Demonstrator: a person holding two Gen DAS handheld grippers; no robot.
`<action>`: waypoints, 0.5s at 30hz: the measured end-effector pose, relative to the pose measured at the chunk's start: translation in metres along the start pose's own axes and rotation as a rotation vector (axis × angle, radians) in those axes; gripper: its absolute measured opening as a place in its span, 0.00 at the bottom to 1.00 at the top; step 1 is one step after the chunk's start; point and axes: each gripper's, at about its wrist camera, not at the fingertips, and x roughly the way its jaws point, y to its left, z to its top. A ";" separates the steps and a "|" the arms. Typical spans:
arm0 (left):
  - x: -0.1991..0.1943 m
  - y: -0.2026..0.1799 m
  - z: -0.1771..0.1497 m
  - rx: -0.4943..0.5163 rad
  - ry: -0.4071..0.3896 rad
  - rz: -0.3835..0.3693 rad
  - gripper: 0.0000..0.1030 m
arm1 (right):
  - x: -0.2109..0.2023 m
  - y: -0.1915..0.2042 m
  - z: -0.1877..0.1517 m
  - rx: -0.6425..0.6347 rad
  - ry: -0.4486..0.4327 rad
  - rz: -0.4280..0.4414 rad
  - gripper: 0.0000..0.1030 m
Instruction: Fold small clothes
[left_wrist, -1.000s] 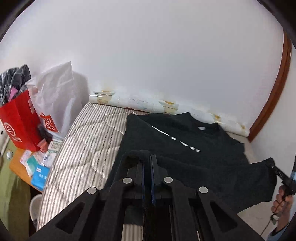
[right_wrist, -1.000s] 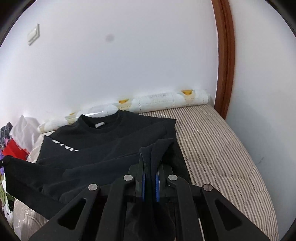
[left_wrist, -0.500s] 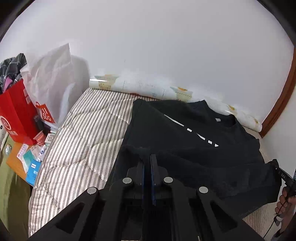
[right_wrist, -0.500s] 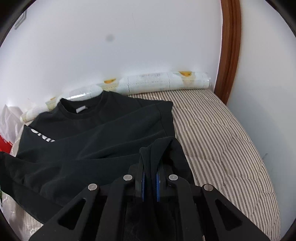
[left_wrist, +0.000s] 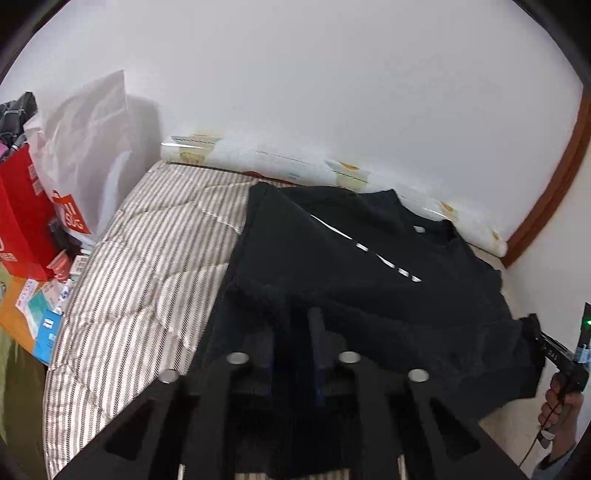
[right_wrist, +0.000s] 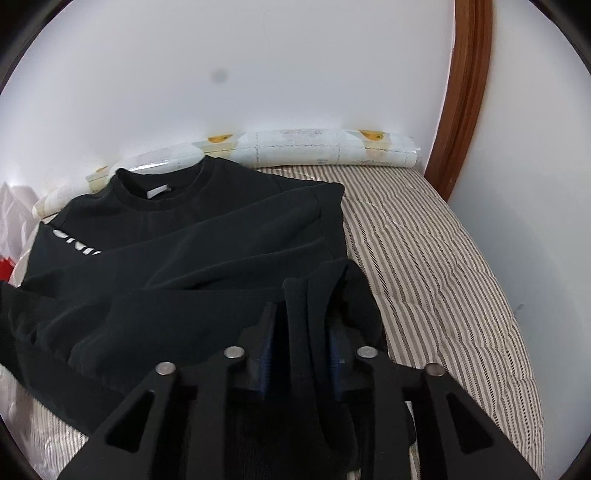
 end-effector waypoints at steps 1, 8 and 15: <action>-0.002 -0.001 0.000 0.002 0.003 -0.004 0.20 | -0.004 -0.001 -0.001 -0.002 -0.004 0.005 0.36; -0.022 -0.006 -0.008 -0.005 0.016 -0.028 0.32 | -0.032 -0.006 -0.007 -0.004 -0.034 0.021 0.47; -0.043 -0.019 -0.014 0.034 0.020 -0.032 0.42 | -0.049 -0.018 -0.014 0.071 0.015 0.022 0.47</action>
